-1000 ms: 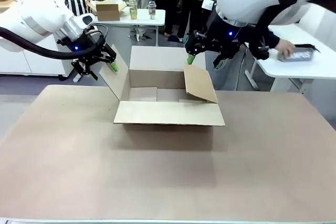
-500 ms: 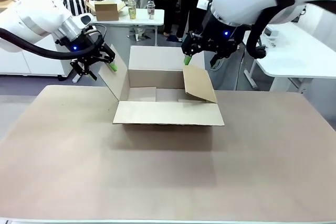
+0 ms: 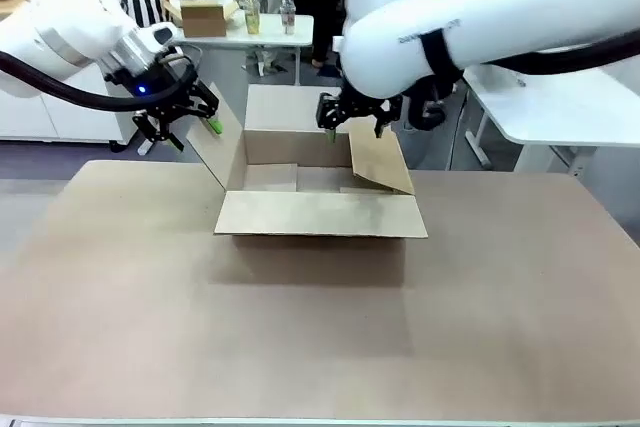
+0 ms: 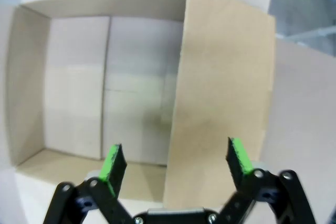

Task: Pack the gift set into the box.
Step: Place both hands on the side flaps of the Package Box and spread them outward.

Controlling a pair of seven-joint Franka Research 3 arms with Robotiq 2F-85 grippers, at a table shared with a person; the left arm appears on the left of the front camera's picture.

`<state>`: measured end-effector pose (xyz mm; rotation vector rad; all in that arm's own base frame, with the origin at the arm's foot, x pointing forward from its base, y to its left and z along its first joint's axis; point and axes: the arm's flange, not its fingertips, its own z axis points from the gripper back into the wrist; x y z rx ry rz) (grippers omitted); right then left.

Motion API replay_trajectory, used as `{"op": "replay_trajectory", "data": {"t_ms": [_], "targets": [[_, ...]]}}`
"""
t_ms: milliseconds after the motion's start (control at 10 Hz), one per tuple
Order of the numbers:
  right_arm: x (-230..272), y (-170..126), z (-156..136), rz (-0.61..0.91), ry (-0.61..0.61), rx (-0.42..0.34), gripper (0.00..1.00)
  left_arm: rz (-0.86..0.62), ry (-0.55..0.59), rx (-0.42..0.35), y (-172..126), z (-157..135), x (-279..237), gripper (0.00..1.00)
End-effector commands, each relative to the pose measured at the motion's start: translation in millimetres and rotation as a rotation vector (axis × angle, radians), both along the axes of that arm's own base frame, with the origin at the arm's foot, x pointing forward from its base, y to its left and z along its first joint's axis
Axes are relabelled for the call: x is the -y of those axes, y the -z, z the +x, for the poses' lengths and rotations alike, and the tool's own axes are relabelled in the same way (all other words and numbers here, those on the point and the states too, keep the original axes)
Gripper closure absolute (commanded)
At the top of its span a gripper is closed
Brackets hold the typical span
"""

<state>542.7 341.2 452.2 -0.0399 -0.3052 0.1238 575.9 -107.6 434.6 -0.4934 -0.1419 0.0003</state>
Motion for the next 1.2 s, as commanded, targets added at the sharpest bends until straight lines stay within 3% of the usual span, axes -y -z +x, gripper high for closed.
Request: {"op": "replay_trajectory", "data": {"t_ms": [0,600,1100], "targets": [[-27,4,16,-0.139,0.07,-0.004,0.0,0.012,-0.015,-0.001,-2,-1,0,0.0],[-32,42,25,-0.348,0.119,-0.036,0.0,0.012,-0.015,-0.001,-2,-1,0,0.0],[2,23,16,-0.386,0.213,0.001,0.0,0.012,-0.015,-0.001,-2,-1,0,0.0]]}}
